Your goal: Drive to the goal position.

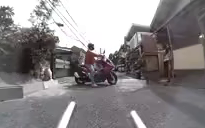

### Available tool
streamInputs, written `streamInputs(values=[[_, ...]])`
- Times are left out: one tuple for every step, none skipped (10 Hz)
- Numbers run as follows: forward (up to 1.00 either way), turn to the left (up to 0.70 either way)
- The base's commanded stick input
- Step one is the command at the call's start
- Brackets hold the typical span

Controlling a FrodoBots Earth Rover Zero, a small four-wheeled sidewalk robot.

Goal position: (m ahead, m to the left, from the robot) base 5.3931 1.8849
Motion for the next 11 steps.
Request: streamInputs(values=[[0.00, -0.85], [0.00, -0.85], [0.00, -0.28], [0.00, 0.03], [0.00, 0.03], [0.00, 0.00], [0.00, 0.00], [0.00, 0.00], [0.00, 0.00], [0.00, 0.00], [0.00, 0.00]])
